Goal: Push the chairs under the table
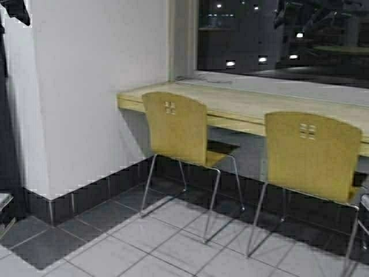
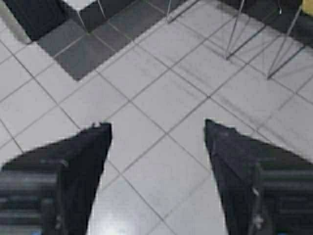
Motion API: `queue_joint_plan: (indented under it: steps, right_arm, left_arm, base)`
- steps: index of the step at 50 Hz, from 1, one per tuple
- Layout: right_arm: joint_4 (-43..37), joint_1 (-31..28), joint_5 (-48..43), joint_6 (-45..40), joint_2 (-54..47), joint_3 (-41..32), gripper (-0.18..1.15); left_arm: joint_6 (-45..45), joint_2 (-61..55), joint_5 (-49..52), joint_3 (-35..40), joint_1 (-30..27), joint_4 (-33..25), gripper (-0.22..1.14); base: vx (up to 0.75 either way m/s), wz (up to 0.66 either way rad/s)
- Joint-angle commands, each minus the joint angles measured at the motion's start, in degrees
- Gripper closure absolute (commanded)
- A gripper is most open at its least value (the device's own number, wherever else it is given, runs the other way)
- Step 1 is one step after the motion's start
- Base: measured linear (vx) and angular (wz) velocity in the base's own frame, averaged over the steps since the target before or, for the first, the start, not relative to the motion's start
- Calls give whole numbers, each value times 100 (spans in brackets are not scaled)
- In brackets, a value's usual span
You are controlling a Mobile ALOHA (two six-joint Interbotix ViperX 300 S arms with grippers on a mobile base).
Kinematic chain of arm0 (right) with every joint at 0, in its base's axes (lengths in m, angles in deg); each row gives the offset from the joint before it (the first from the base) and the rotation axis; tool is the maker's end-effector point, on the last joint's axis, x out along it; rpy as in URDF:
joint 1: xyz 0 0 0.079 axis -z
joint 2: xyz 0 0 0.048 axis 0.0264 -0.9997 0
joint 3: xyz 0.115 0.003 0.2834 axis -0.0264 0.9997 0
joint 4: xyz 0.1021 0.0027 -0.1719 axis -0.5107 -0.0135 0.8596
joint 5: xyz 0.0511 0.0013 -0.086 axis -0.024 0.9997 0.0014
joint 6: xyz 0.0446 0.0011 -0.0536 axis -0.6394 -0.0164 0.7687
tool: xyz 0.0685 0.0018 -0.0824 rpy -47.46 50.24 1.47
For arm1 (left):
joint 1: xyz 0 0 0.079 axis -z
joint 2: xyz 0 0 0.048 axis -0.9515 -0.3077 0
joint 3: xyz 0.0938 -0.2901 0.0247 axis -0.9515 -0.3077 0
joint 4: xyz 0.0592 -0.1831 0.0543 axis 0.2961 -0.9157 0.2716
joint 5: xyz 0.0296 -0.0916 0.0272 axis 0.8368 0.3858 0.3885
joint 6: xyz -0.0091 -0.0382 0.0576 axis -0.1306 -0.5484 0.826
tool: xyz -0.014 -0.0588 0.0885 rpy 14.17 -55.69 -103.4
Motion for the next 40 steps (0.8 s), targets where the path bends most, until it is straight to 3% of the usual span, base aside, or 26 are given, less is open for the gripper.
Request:
queue_joint_plan:
  steps: [1, 18, 40]
  right_arm:
    - [-9, 26, -9, -9, -53, -193, 5]
    - [-97, 26, 35, -141, -264, -325, 5]
    - [-141, 26, 246, -510, -439, -334, 5]
  left_arm:
    - [-9, -123, -88, 149, 9, -9, 9]
    - [44, -123, -88, 88, 9, 26, 9]
    - [35, -132, -114, 44, 9, 123, 9]
  base:
    - [-36, -17]
    - [-31, -22]
    - [-21, -43]
